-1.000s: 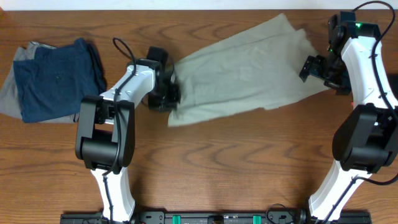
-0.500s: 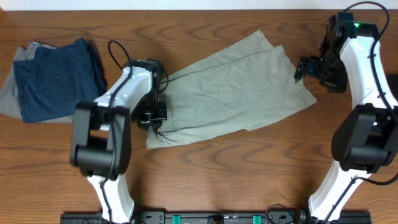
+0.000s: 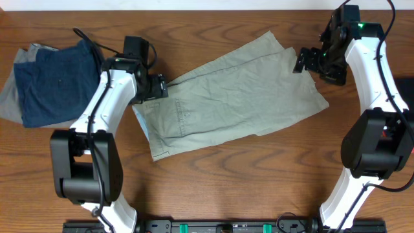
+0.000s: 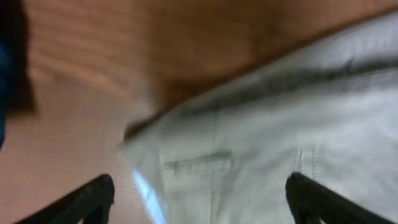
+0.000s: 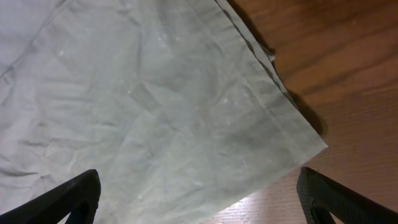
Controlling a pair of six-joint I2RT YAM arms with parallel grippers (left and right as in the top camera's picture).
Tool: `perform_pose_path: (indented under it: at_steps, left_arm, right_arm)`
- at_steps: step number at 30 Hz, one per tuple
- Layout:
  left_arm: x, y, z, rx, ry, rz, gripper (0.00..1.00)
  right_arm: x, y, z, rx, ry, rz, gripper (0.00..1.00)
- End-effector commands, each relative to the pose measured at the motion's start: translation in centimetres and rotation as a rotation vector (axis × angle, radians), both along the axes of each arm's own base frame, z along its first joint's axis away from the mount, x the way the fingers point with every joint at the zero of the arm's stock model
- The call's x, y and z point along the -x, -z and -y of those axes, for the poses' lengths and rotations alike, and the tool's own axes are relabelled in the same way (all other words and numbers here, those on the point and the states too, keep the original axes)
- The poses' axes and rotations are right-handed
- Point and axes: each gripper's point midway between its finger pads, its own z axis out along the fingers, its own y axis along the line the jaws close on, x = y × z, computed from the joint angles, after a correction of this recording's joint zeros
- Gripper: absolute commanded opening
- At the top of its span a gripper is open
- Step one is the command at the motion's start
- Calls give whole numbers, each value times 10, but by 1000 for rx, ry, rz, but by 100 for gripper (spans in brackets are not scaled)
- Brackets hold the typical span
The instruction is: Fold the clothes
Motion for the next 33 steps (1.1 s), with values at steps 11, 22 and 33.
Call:
perform_pose_path:
  at_steps: [11, 22, 33]
  left_arm:
    - [4, 51, 4, 2, 31, -114, 66]
    - [36, 18, 30, 165, 59, -204, 6]
    - [116, -45, 25, 176, -52, -370, 6]
  right_arm:
    - [2, -8, -7, -14, 3, 4, 97]
    - [-21, -12, 11, 83, 22, 98, 95]
    - [-73, -26, -3, 108, -68, 319, 95]
